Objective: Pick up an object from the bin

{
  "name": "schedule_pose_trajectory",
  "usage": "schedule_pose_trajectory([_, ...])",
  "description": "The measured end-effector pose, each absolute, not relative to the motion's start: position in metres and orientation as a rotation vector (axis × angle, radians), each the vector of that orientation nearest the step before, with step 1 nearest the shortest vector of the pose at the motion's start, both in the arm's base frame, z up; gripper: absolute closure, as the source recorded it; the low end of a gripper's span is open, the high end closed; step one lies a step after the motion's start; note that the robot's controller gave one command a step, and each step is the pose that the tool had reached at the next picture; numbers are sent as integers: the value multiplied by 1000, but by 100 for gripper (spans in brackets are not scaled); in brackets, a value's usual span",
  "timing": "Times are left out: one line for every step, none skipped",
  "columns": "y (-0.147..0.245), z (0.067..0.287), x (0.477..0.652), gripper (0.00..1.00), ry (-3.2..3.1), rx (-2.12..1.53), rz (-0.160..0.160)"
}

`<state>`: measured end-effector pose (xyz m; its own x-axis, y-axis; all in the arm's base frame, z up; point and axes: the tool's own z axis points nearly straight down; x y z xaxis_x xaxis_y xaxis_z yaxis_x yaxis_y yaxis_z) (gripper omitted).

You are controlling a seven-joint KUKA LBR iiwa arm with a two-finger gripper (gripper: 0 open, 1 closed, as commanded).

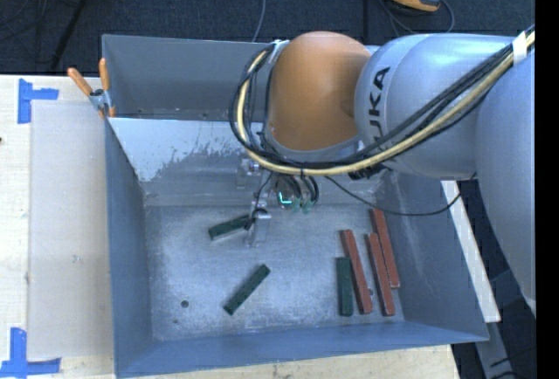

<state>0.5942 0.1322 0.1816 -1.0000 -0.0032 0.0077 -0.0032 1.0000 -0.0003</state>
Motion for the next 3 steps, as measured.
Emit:
schedule_pose_trajectory([140,65,599,0,-3125,239,1])
schedule_pose_trajectory([140,70,601,100,-3134,232,-1])
schedule_pose_trajectory([156,203,599,100,-3140,258,-3])
